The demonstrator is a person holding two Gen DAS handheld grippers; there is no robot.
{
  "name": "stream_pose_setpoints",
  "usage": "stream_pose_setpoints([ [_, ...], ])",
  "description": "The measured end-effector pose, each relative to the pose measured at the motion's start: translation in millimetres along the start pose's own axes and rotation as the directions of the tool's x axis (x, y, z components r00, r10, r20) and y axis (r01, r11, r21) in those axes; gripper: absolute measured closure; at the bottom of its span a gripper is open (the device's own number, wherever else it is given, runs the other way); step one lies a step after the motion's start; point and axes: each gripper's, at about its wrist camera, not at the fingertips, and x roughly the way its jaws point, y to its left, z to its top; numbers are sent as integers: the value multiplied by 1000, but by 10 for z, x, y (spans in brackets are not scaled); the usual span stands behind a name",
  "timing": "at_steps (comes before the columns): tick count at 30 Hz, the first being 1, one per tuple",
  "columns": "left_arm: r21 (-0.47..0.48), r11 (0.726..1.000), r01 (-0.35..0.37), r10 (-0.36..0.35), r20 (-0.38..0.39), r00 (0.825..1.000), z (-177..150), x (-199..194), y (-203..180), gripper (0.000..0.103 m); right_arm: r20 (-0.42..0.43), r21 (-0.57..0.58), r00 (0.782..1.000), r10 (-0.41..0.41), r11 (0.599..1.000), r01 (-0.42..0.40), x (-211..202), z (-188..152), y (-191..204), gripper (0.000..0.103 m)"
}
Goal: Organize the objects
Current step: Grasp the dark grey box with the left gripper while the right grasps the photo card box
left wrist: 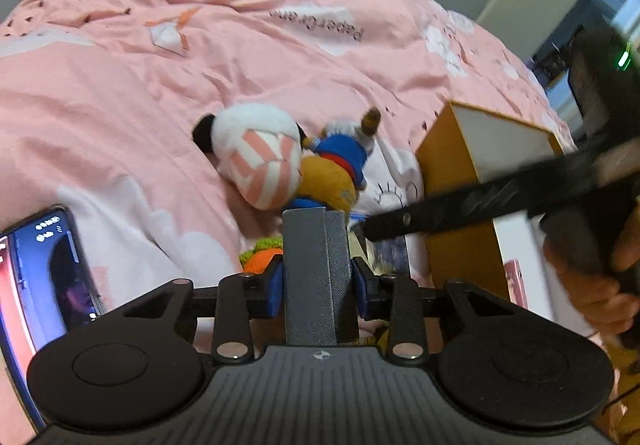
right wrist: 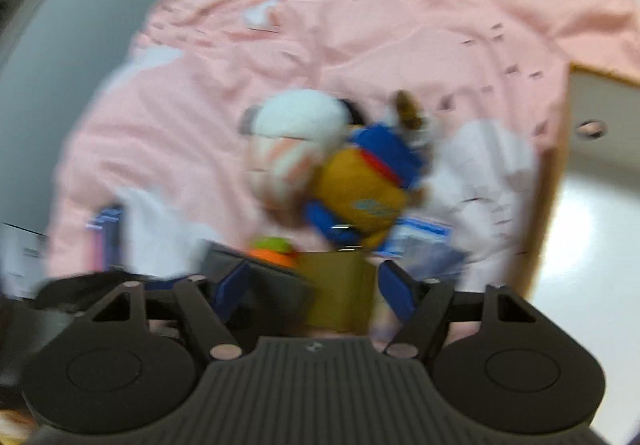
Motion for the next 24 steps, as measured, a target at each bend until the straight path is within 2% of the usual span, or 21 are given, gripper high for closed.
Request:
stream_pose_setpoints([
  [2, -7, 1000, -30, 30, 41, 999, 9, -52, -6, 64, -24, -77, 992, -123, 990, 121, 156, -8, 108, 43],
  [3, -1, 999, -48, 48, 54, 997, 13, -61, -8, 64, -37, -109, 985, -169, 980, 164, 242, -11, 150, 50],
  [4, 2, 998, -66, 66, 60, 996, 16, -52, -9, 64, -50, -135, 977, -209, 970, 201, 333, -10, 189, 52],
  [7, -24, 998, -54, 56, 58, 997, 14, -28, 36, 64, -77, -151, 950, -301, 946, 288, 569, 40, 218, 53],
  [9, -22, 998, -53, 55, 64, 996, 10, -27, 42, 64, -110, -134, 940, -323, 942, 308, 697, 89, 181, 53],
  [13, -13, 999, -51, 51, 68, 996, -7, -15, 36, 64, -172, -17, 935, -309, 950, 311, 829, 151, 24, 51],
  [17, -14, 999, -42, 42, 69, 997, -20, -1, 51, 64, -182, 1, 916, -356, 932, 363, 925, 133, -9, 49],
  [19, -21, 999, -37, 38, 62, 997, -25, 13, 66, 64, -178, 8, 907, -381, 921, 389, 989, 111, -22, 45],
  [24, -21, 999, -37, 38, 62, 997, -46, 34, 59, 64, -180, 36, 894, -410, 906, 423, 1043, 137, -51, 45],
])
